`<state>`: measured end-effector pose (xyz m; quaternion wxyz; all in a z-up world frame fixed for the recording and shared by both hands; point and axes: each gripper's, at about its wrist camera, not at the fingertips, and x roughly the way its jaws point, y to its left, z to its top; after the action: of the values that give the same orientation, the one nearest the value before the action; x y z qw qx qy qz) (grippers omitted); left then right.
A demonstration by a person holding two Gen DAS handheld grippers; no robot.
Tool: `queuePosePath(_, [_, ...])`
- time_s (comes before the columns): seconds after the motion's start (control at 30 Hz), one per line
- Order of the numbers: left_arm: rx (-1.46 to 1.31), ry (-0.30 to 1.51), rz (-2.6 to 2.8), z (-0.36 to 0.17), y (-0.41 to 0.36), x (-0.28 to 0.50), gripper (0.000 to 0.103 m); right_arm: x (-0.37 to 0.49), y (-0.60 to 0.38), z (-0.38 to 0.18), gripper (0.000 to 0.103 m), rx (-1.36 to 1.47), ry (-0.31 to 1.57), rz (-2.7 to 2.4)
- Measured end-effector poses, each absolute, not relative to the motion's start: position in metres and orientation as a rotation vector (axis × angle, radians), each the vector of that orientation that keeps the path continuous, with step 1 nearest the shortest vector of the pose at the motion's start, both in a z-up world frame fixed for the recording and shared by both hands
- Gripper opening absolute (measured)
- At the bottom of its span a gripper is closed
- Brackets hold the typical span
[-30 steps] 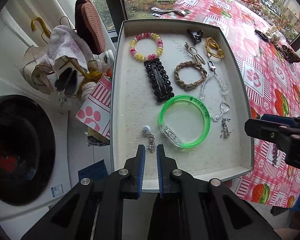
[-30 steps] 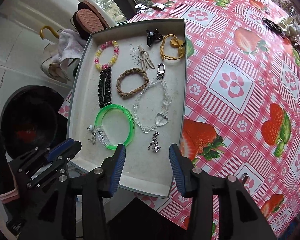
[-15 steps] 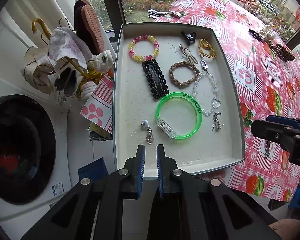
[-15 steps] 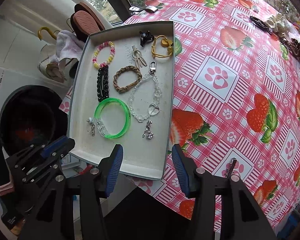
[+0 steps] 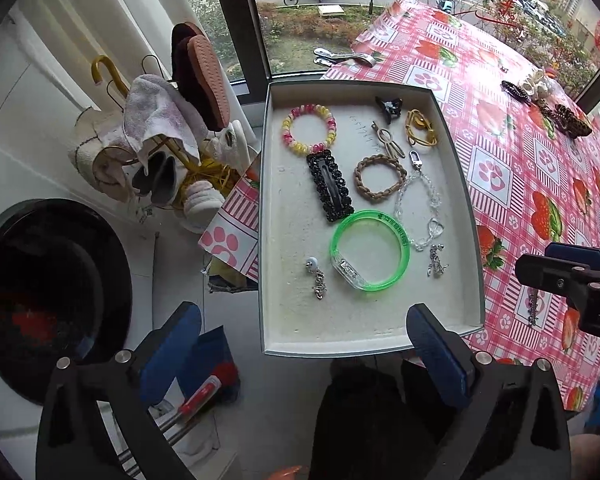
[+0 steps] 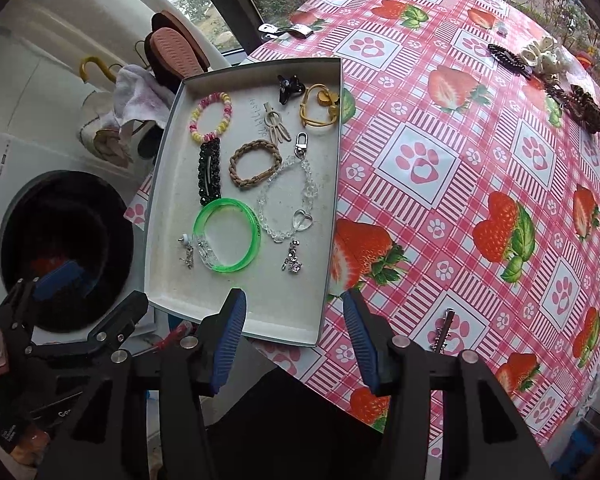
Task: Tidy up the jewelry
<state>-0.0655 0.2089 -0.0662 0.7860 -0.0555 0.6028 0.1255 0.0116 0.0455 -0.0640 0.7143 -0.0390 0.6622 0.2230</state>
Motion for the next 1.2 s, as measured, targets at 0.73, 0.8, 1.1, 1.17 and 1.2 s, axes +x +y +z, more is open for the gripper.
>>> queuePosePath(0.73, [-0.123, 1.226, 0.300, -0.005, 0.224, -0.081, 0.103, -0.005, 0.070, 0.016, 0.093, -0.221, 1.278, 0.498])
queuePosePath(0.8, [-0.135, 1.237, 0.284, -0.003, 0.224, -0.082, 0.103, -0.007, 0.070, 0.020, 0.093, -0.236, 1.281, 0.480])
queuePosePath(1.1, [-0.122, 1.243, 0.276, 0.003, 0.220, -0.087, 0.103, -0.006, 0.059, 0.024, 0.093, -0.232, 1.297, 0.424])
queuePosePath(1.17, [-0.121, 1.244, 0.276, 0.003, 0.221, -0.088, 0.103, -0.007, 0.061, 0.024, 0.093, -0.236, 1.298, 0.426])
queuePosePath(1.2, [-0.121, 1.245, 0.276, 0.003, 0.221, -0.088, 0.103, -0.008, 0.062, 0.024, 0.093, -0.240, 1.298, 0.428])
